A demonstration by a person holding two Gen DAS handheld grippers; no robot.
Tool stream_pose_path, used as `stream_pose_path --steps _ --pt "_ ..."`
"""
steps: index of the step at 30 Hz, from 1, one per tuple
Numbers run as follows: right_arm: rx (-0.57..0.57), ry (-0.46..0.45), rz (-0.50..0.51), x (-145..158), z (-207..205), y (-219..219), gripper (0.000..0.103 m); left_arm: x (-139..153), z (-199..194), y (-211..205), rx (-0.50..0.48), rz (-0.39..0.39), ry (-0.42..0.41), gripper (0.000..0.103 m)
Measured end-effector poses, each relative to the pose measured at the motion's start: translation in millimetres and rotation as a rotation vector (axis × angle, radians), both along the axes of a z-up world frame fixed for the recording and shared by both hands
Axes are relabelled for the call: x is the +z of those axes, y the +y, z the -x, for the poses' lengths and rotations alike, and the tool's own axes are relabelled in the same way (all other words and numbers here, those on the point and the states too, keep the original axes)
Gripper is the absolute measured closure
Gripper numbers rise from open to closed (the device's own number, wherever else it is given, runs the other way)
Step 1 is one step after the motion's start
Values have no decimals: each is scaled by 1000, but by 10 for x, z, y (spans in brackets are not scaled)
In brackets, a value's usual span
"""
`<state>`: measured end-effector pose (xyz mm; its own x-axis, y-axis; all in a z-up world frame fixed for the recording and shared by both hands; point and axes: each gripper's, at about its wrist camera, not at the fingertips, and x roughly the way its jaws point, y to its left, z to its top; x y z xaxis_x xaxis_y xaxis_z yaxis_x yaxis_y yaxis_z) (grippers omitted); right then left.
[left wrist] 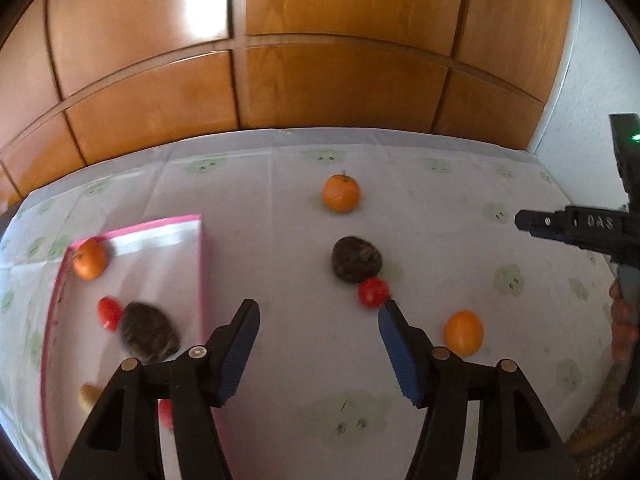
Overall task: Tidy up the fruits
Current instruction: 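Reach the left tool to the cluster and grasp a dark brown fruit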
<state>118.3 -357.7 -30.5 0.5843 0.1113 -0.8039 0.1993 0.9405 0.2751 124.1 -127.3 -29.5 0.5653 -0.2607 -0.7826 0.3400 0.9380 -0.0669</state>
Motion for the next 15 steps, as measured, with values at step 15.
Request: stream_pose_path --steps 15 --pt "32 0 -23 9 -44 57 68 -487 -804 -531 -13 -14 169 41"
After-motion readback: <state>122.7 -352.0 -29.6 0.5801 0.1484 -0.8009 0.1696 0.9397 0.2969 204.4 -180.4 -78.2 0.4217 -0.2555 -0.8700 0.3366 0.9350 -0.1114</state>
